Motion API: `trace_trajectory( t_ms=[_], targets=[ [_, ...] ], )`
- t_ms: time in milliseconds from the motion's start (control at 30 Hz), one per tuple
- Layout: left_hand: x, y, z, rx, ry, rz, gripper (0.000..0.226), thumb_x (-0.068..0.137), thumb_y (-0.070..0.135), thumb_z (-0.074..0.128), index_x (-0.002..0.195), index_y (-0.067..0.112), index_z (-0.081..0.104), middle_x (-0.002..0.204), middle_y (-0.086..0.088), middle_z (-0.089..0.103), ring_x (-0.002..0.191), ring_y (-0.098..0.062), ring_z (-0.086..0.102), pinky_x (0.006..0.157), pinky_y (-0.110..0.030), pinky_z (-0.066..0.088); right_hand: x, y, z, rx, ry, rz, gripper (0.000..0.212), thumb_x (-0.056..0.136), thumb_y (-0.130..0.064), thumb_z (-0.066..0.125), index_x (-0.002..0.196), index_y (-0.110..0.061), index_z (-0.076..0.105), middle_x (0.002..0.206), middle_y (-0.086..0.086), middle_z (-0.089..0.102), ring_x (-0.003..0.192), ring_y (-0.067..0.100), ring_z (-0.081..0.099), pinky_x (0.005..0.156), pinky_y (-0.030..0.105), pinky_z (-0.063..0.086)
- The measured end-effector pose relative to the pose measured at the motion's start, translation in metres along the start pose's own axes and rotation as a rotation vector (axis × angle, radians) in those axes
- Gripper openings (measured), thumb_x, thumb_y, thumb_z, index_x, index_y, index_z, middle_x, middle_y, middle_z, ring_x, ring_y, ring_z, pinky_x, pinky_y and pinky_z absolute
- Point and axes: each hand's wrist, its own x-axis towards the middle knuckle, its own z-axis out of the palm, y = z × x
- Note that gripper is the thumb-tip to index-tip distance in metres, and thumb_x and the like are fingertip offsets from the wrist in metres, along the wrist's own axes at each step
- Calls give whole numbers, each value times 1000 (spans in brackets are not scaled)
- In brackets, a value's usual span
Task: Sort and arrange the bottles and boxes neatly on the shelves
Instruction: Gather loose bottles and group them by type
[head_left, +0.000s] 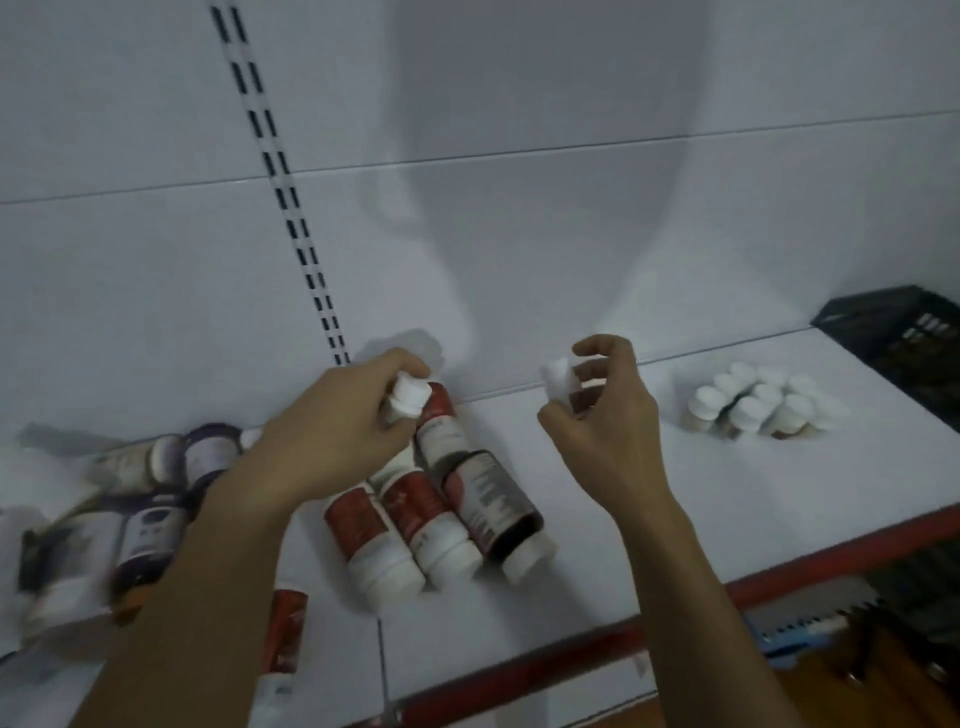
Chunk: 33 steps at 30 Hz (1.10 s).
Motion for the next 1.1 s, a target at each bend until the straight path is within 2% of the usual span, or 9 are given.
trace_trajectory(
  t_ms=[100,267,400,533,600,667,767,933,1100],
  targets=[
    [49,45,42,28,-103,90,36,88,21,69,121,34,59,95,14,67,83,-4,63,74,-27,50,-2,45,-59,-167,117,108,54,78,-11,71,127,-28,56,105,-3,61,77,6,63,66,16,46],
    [111,102,123,58,-267,187,31,88,29,70,114,30,53,99,1,67,85,-23,65,78,-44,55,-11,97,-122,-385,238,194,43,83,-14,73,124,-22,62,106,0,65,88,16,61,76,27,46],
    [137,135,176,133,-224,176,31,86,26,70,108,26,47,99,-4,65,83,-27,61,70,-39,52,-9,123,-151,-461,228,233,39,85,-14,71,123,-20,63,110,-1,67,94,21,63,78,31,47],
    [148,144,203,-7,-223,110,32,88,17,68,115,18,50,103,-10,66,90,-29,62,74,-40,53,-3,130,-163,-438,187,249,42,86,-11,70,125,-22,59,115,2,64,88,20,65,78,29,48],
    [150,146,205,-42,-249,109,48,87,18,69,130,20,48,115,-10,66,98,-28,63,82,-40,54,-6,130,-166,-430,174,240,49,84,-15,73,129,-25,54,119,2,60,89,20,64,79,33,51],
    [153,146,201,-22,-299,110,71,87,22,71,149,23,35,131,-11,61,107,-28,63,90,-40,52,-10,127,-166,-449,178,244,54,85,-20,74,132,-30,49,126,3,53,94,23,63,82,37,54],
    [156,141,184,139,-397,120,90,89,29,73,159,22,17,147,-12,46,124,-27,56,103,-42,46,-12,122,-166,-472,198,238,58,86,-21,74,136,-31,46,135,3,48,100,23,62,84,38,54],
    [146,113,132,383,-424,129,68,95,40,64,153,24,32,143,-6,47,127,-26,49,104,-41,43,1,99,-153,-455,178,153,52,87,-20,75,131,-31,51,133,0,49,99,17,56,81,29,47],
    [114,65,69,394,-279,60,55,96,39,64,146,26,45,137,0,53,120,-18,53,103,-39,45,25,67,-109,-433,11,28,42,89,-21,71,127,-28,55,124,-2,54,93,13,56,78,27,44]
  ],
)
